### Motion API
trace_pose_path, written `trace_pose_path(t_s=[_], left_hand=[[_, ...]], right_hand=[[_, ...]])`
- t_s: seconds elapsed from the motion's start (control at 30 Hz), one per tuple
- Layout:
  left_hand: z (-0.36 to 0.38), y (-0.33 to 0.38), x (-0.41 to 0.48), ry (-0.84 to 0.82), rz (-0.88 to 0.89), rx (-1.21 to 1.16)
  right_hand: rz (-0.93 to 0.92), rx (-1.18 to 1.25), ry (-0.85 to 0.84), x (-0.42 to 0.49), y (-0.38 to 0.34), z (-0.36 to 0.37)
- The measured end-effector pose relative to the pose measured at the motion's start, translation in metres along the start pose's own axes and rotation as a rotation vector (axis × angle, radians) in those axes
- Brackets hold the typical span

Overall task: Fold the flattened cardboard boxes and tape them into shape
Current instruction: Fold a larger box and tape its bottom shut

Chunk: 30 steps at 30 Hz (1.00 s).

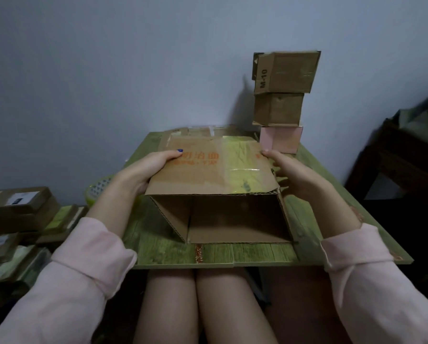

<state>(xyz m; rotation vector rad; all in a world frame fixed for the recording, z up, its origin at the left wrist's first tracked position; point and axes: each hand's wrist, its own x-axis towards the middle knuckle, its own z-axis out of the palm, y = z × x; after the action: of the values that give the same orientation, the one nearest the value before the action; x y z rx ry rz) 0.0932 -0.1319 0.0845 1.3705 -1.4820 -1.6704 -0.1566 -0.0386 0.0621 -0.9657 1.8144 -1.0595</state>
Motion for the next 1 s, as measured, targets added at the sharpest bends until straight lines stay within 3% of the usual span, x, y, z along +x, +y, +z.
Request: trace_pose_path(t_s=[0.27,0.47,0.73,0.87,1.0], left_hand=[[0.025,0.008,-0.002,-0.014,0.071,0.043],[0.020,0.005,-0.007,-0.007,0.097,-0.081],[0.010,-0.025,-0.034,-0.038,0.235,-0.164],[0.010,-0.041,-0.040,-0.045,0.217,-0.247],[0.009,-0.038,-0.040,-0.051,0.263,-0.124]], right_hand=[[-0.111,0.391,0.037,-0.001,0.001,-0.003],[-0.060,0.303,-0.022,-0.003,0.000,-0.001],[-0.282,0.211,0.023,-0.014,0.015,-0.006],[-0.286,0.178,-0.059,-0.020,0.038,-0.002],[-0.325,0.273,-0.100,-0.024,0.032,-0.003]])
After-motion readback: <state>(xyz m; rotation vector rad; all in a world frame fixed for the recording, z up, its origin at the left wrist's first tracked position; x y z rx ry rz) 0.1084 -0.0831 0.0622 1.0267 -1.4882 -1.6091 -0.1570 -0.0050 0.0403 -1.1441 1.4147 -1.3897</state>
